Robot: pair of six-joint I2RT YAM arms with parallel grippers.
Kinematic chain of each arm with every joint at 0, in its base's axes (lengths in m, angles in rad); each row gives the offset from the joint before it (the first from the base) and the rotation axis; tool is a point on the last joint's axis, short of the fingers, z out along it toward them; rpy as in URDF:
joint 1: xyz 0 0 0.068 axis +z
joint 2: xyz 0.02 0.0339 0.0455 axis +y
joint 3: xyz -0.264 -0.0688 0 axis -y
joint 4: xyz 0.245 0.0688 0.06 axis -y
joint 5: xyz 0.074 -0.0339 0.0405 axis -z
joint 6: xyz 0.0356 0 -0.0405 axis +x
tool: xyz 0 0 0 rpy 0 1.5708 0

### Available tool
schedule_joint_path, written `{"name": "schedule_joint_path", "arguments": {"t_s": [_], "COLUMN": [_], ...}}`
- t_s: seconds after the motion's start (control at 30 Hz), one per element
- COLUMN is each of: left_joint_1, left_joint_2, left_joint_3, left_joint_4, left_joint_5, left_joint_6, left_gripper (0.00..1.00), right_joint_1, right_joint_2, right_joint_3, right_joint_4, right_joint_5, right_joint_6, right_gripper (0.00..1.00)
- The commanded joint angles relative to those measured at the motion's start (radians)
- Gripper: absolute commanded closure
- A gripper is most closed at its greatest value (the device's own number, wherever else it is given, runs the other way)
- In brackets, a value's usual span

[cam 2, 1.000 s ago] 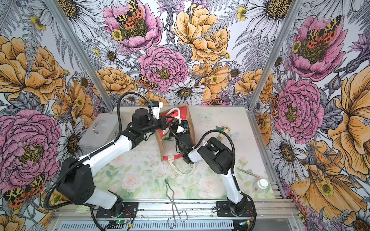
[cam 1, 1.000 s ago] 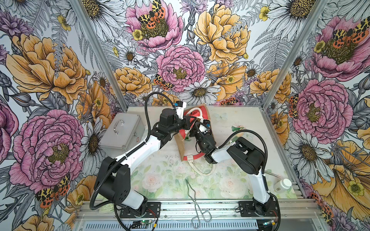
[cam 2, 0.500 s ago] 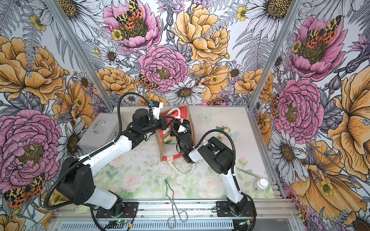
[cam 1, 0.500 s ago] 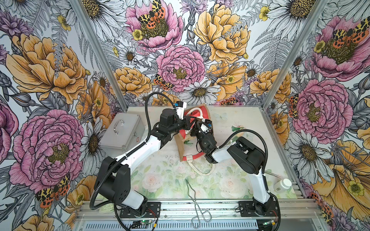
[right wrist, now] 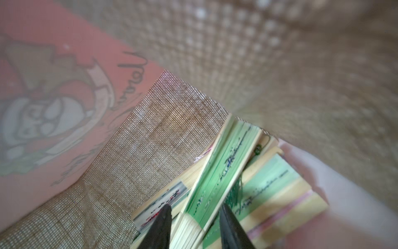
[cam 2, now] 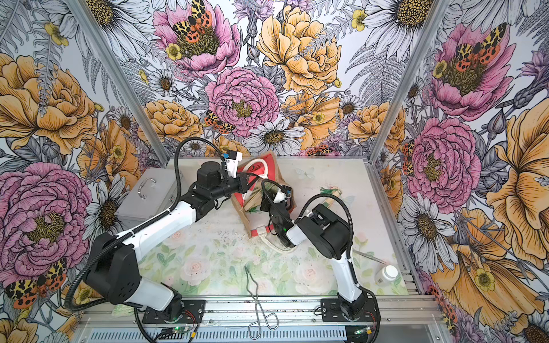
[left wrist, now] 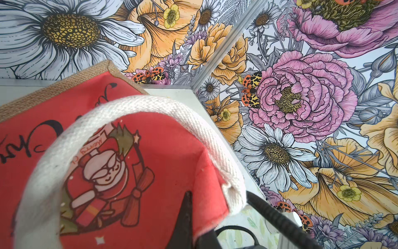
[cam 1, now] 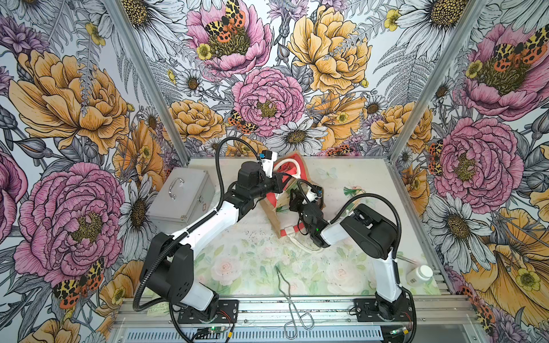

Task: Take out the folding fans from the tote bags
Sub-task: Pick up the folding fan from the canvas bag.

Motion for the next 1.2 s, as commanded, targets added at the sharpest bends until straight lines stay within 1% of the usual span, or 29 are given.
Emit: {"name": "schedule_joint_path", "arguments": {"t_s": [0.0, 0.07, 0.23, 0.37, 0.6, 0.83, 0.9, 1.07, 1.17], "left_joint_1": [-0.007, -0.013, -0.021, -0.030, -0.037, -0.070, -0.070, -0.062, -0.060], "left_joint_2": [-0.025, -0.024, -0.021, -0.014, -0.007, 0.008, 0.021, 0.063, 0.076], "left_joint_3": [0.008, 0.011, 0.019, 0.024, 0.026, 0.041, 0.046, 0.048, 0.055], "left_joint_4": [0.025, 0.025, 0.032, 0.048, 0.088, 0.104, 0.119, 0.239, 0.272], "left_joint_5": [-0.007, 0.000, 0.025, 0.047, 0.100, 0.211, 0.243, 0.369, 0.403], "left_joint_6": [0.019, 0.034, 0.065, 0.077, 0.100, 0.174, 0.167, 0.100, 0.076], "left_gripper": [1.00, 1.00, 1.00, 1.00, 1.00, 1.00, 1.00, 1.00, 1.00], "right_joint_1": [-0.036, -0.044, -0.058, -0.061, -0.072, -0.074, -0.074, -0.072, -0.070], "right_joint_2": [-0.003, 0.015, 0.073, 0.111, 0.161, 0.215, 0.228, 0.275, 0.290], "right_joint_3": [0.043, 0.081, 0.146, 0.173, 0.201, 0.251, 0.261, 0.284, 0.284], "right_joint_4": [-0.006, -0.034, -0.045, -0.056, -0.049, -0.049, -0.058, -0.050, -0.053], "right_joint_5": [-0.087, -0.138, -0.213, -0.214, -0.218, -0.245, -0.253, -0.276, -0.271], "right_joint_6": [0.116, 0.134, 0.190, 0.226, 0.246, 0.266, 0.277, 0.302, 0.311], "right_gripper": [0.59, 0.58, 0.55, 0.54, 0.53, 0.52, 0.52, 0.48, 0.48]}}
